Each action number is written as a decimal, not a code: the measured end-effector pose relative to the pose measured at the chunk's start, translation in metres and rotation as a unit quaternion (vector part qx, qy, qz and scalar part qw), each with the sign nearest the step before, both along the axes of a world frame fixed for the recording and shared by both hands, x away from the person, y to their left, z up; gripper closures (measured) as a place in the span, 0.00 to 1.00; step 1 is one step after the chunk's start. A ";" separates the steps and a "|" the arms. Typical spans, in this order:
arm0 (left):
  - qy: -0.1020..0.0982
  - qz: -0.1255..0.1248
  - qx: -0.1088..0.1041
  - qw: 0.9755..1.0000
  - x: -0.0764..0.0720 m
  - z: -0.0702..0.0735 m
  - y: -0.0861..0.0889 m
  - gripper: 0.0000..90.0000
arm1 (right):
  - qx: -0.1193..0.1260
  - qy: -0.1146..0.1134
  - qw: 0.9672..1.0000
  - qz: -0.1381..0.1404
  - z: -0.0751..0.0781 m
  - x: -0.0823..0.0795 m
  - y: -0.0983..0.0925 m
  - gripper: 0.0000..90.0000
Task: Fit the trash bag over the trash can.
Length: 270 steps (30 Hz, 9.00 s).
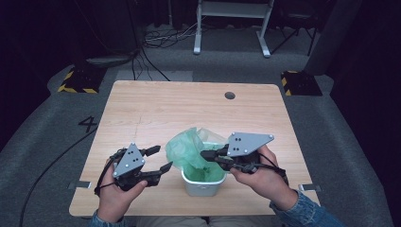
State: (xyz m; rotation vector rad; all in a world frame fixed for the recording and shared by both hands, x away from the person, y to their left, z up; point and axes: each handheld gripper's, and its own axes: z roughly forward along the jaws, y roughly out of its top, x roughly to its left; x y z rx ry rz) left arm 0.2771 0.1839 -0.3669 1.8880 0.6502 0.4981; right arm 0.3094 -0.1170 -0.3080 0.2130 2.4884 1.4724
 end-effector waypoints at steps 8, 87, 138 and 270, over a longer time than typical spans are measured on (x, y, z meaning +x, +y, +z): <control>-0.009 -0.020 -0.008 1.000 -0.001 0.009 -0.012 0.37 | -0.017 0.003 0.999 0.046 -0.009 -0.013 0.017 1.00; 0.033 -0.027 0.014 0.999 0.003 0.010 -0.020 0.98 | -0.029 0.020 0.997 0.066 -0.031 -0.028 0.025 0.73; 0.119 -0.027 0.050 0.991 -0.006 -0.057 0.003 0.98 | -0.101 0.088 0.990 0.039 -0.069 -0.026 -0.054 0.86; 0.204 -0.010 0.076 0.976 0.023 -0.099 0.005 1.00 | -0.096 0.159 0.966 -0.181 -0.127 0.075 -0.073 1.00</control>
